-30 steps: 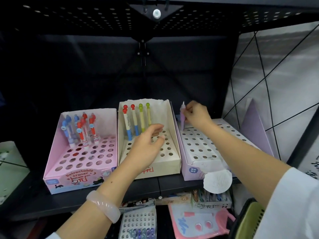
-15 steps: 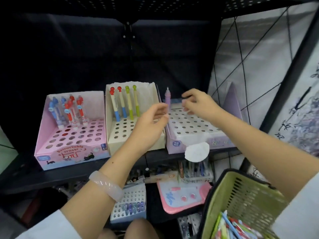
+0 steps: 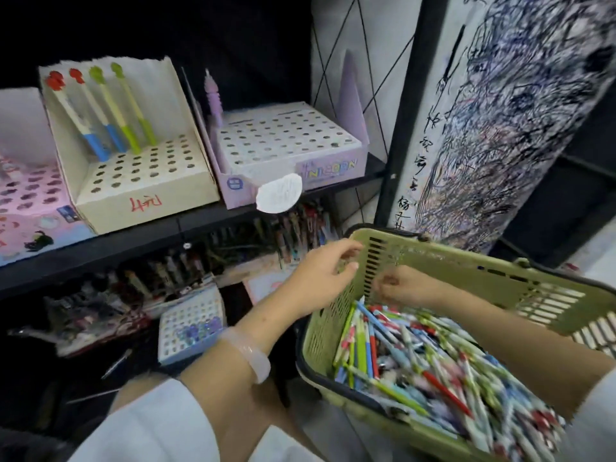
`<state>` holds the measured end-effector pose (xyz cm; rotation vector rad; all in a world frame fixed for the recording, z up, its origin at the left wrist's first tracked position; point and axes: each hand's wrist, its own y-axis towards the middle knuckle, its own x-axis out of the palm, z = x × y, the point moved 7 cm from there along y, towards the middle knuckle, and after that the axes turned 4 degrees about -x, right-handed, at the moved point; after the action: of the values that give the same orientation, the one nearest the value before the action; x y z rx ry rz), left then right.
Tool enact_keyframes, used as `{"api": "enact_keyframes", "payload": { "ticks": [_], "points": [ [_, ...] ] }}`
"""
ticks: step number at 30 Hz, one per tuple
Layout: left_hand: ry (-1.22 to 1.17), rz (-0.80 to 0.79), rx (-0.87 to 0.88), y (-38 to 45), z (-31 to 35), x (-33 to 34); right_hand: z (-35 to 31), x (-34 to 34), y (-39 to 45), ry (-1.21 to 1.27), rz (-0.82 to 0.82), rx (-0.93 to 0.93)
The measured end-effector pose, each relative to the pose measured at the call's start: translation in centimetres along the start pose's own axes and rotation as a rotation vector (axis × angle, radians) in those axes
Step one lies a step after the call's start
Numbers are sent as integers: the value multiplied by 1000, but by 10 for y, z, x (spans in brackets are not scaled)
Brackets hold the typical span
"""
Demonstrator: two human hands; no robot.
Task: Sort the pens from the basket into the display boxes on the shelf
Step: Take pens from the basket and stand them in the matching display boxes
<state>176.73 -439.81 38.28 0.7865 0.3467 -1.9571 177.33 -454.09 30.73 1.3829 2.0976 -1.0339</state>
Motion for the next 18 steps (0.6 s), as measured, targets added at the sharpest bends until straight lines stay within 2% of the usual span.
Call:
{"api": "enact_keyframes", "payload": {
  "ticks": [4,8,11,16,18],
  "points": [
    [173,-34,-11,-2,-23,29,56,45,27,-156,-82,122],
    [208,-4,24,-5,-32,39,90,92,45,-263,-154,288],
    [128,28,1,-2,-35,38,96,115,54,-237,-117,328],
    [55,46,-43,-1,-39,38,94,142,61,175,-159,463],
    [-3,48,-66,0,-42,37,95,147,62,402,-120,542]
  ]
}}
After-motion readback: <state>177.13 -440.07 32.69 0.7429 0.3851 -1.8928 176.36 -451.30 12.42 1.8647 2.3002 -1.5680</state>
